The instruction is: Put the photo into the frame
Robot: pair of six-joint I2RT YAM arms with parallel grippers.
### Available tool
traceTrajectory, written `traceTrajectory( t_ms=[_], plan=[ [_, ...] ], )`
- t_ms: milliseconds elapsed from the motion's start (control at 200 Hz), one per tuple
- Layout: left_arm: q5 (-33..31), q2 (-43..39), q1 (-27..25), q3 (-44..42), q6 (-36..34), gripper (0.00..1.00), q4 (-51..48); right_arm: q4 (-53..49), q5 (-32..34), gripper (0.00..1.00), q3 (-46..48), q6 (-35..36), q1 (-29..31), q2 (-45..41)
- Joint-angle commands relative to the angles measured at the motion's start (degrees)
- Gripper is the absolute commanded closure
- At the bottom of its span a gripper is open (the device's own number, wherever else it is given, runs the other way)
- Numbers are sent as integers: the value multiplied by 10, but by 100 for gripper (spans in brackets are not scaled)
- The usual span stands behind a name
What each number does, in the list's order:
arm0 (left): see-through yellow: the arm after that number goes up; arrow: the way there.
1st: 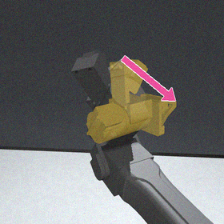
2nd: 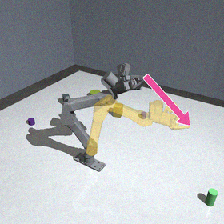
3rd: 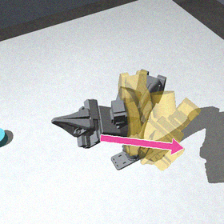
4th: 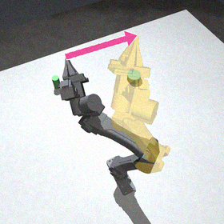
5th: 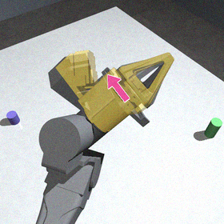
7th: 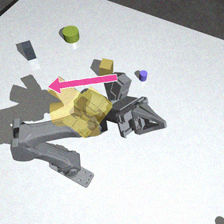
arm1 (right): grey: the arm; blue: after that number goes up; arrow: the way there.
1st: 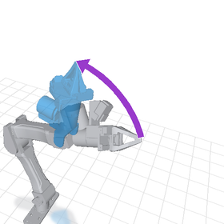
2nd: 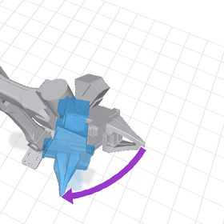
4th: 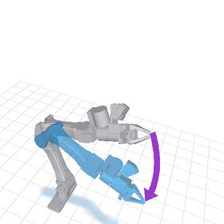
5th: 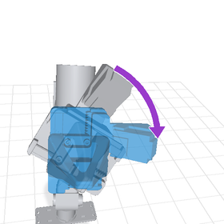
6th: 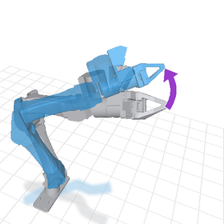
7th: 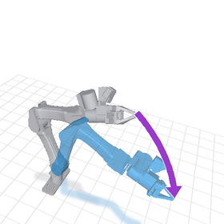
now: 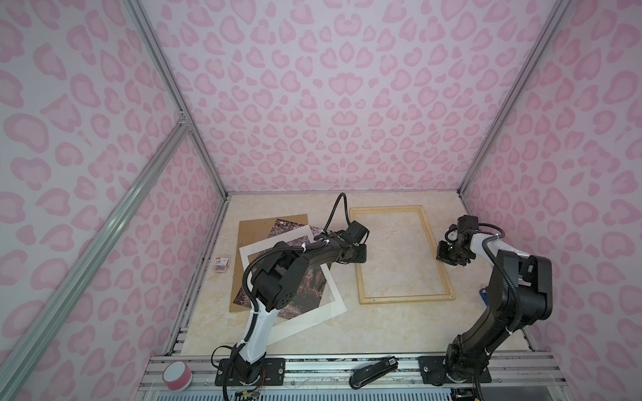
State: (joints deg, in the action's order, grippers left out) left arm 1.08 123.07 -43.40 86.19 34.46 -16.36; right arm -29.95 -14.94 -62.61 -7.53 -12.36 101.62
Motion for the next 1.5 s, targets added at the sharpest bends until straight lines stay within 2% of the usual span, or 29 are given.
traceTrajectory(
  t_ms=[0, 390, 700, 750, 820, 880, 1074, 1164, 1299, 1494],
  plan=[
    [3, -15, 0, -7, -5, 57, -24, -32, -22, 82, -2, 3, 16, 14],
    [-73, -8, 17, 17, -79, 58, -78, -27, -42, 82, -8, 2, 43, 17],
    [-61, -14, 27, 8, -86, 58, -82, -28, -34, 79, -11, 0, 49, 16],
    [-63, -16, 28, 7, -82, 54, -84, -26, -25, 75, -10, -2, 49, 14],
    [-64, -27, 27, 4, -80, 39, -83, -19, -15, 68, -5, -6, 49, 7],
    [-65, -42, 27, -3, -81, 30, -77, -10, -9, 64, -2, -11, 49, -1],
    [-98, -106, 34, -8, -88, 21, -94, 10, 44, 53, -19, -30, 49, -43],
    [-87, -164, 66, -64, -79, 20, -70, 27, 46, 50, -21, -44, 52, -77],
    [-78, -240, 143, -167, -60, 20, -52, 67, 30, 43, -20, -58, 111, -113],
    [-106, -317, 207, -268, -62, 19, -55, 149, -15, 41, -43, -123, 263, -75]
  ],
)
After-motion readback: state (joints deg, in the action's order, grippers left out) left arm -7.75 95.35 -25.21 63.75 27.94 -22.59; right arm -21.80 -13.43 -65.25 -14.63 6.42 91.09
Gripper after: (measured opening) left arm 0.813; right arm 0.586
